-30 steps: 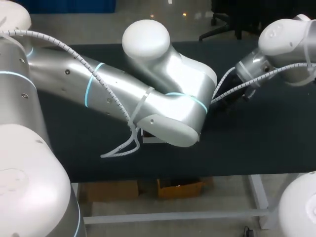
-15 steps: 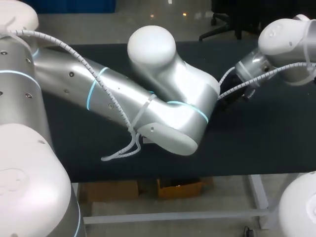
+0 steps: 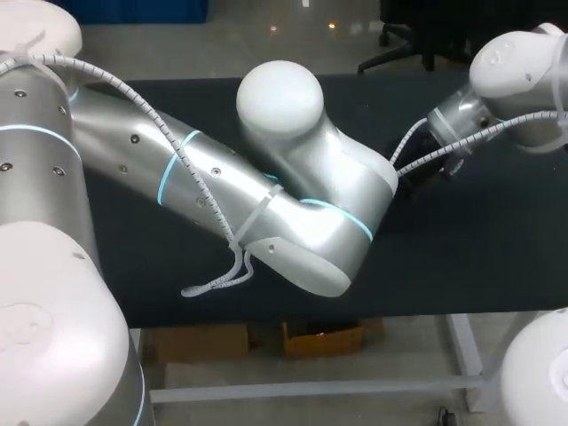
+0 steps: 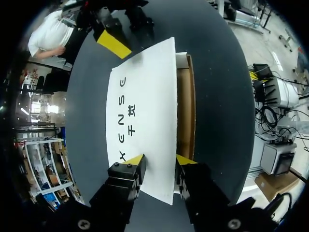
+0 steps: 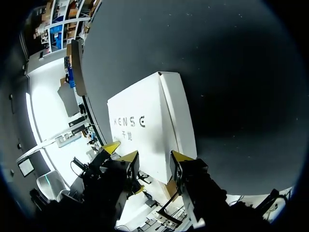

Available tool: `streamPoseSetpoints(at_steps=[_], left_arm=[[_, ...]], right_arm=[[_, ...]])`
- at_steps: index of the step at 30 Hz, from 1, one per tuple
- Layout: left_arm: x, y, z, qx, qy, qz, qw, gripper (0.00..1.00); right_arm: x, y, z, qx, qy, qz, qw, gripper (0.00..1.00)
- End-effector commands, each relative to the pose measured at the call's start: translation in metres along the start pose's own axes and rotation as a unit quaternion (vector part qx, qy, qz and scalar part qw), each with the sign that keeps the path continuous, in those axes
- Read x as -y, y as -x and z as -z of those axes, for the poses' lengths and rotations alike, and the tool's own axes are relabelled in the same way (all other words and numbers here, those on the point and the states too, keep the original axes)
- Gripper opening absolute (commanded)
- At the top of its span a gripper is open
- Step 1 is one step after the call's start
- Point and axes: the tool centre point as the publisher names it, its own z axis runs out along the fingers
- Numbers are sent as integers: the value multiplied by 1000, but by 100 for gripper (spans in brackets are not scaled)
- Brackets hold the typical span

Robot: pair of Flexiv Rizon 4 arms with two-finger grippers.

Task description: Assemble the packaging by folding the flat box into shape, placing the metal phone stand inside, and closing the box properly

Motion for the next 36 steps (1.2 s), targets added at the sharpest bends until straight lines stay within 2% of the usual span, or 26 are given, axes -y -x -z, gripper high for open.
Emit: streamPoseSetpoints(at_steps=[1,11,14,16,17,18,29,36], left_arm=[[6,-6,-6,7,7,1,1000,37],[5,-8,-8,4,6,4,1000,38],[5,-7,-8,4,5,5,1000,40],[5,-7,-7,5,6,5,1000,42],[5,-8,-7,5,5,6,1000,43],[5,-8,-7,5,5,6,1000,44],[4,-8,-5,5,5,8,1000,45],[3,-8,-5,5,6,9,1000,45]], right_arm=[[5,0,5,-1,6,1,1000,40],[14,-3,14,-1,22,13,1000,39],[17,-5,15,0,25,19,1000,36],[19,-6,15,2,27,22,999,30],[20,-7,15,2,28,24,999,23],[22,-7,16,2,30,26,999,0],[33,-11,2,15,27,51,998,0],[31,-5,-6,18,19,50,998,0]])
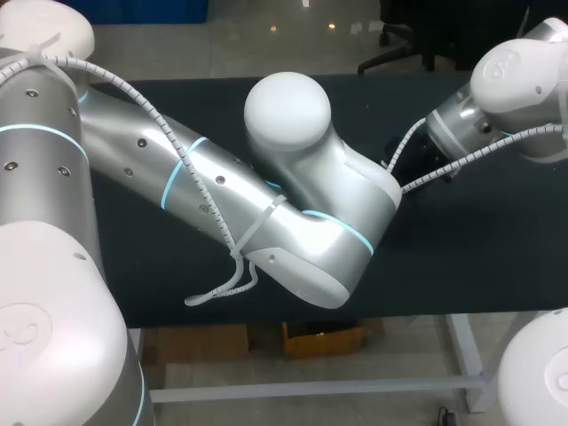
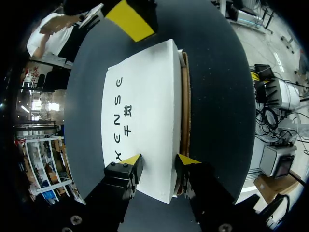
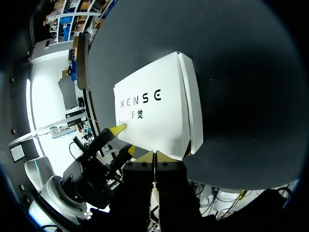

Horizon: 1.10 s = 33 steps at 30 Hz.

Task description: Assemble the packaging by folding the flat box into shape, placing the metal phone stand inside, and closing the box properly

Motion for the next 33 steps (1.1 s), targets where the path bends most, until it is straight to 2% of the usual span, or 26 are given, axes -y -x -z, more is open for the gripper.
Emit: streamPoseSetpoints(at_steps=[1,33], left_arm=[[1,-1,-1,1,1,1,1000,45],[-6,0,4,-2,-12,10,1000,48]], right_arm=[[-2,4,-5,0,-4,-3,1000,0],[-5,18,-17,0,-19,-22,1000,0]])
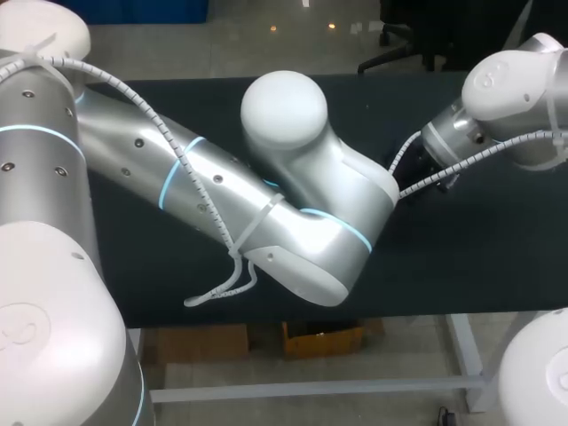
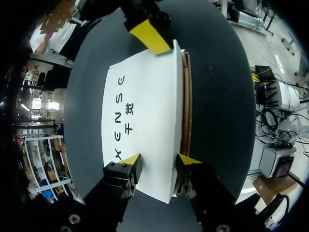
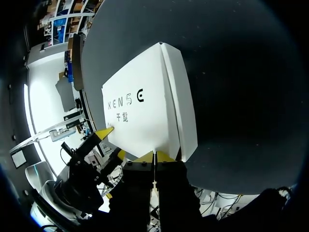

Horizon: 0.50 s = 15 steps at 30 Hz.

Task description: Assemble the packaging by folding the flat box into shape, placing the metal phone stand inside, and closing the box properly

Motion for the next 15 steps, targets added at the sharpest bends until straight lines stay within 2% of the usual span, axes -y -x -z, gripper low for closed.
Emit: streamPoseSetpoints(at_steps=[1,7,10,11,13,15], left_arm=[[-5,-1,6,1,-10,4,1000,49],[-14,-2,20,9,-37,12,999,50],[-19,-2,31,9,-54,24,998,56],[-21,-1,35,6,-64,34,997,54],[-25,2,42,-9,-86,58,995,45],[-29,6,46,-26,-109,80,990,6]], right_arm=[[-2,0,0,-1,-4,0,1000,0],[-2,-1,-1,-2,-4,1,1000,0],[-1,-1,-1,-1,-4,1,1000,0],[-1,0,-1,-1,-4,1,1000,0],[-1,0,-1,-2,-4,1,1000,0],[-1,0,-1,-1,-4,0,1000,0]])
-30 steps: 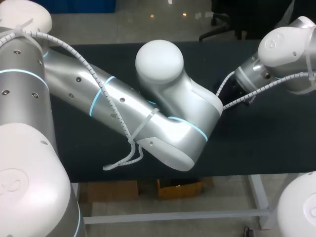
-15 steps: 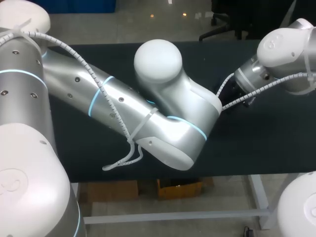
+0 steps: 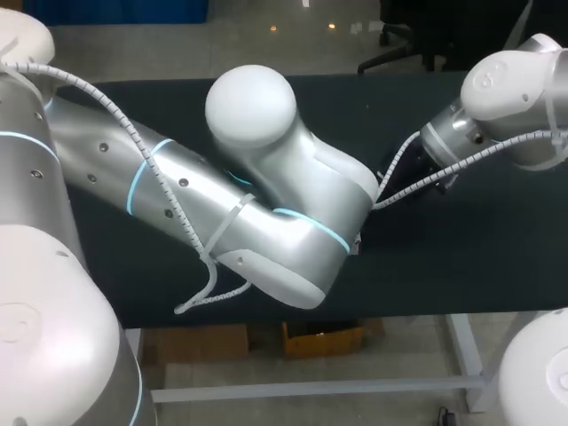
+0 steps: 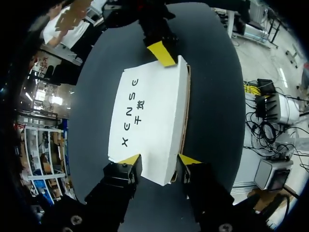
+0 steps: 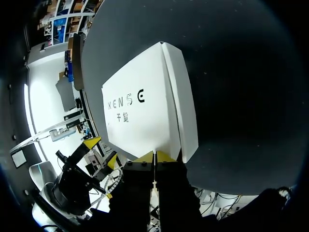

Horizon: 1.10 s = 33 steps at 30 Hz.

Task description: Assemble the packaging by folding the flat box into shape, placing the metal phone stand inside, and closing the box properly

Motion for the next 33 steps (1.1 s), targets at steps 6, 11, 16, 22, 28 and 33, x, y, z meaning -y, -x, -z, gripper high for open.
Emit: streamPoseSetpoints(at_steps=[6,11,16,22,28,33], left_arm=[[-15,17,11,-56,-80,75,992,0],[-14,19,4,-67,-85,90,990,0],[-14,19,-5,-72,-80,98,989,0],[-14,13,-15,-82,-81,102,988,0],[-13,10,-23,-87,-80,101,988,0],[-15,6,-25,-89,-81,100,988,0]], right_arm=[[-1,1,0,-3,-2,-1,1000,0],[-1,1,0,-3,-2,-1,1000,0],[-1,4,-1,-5,-3,-2,1000,0],[-2,5,-2,-5,-4,-4,1000,0],[-3,7,-4,-5,-6,-6,1000,0],[-2,10,-4,-5,-6,-8,1000,0]])
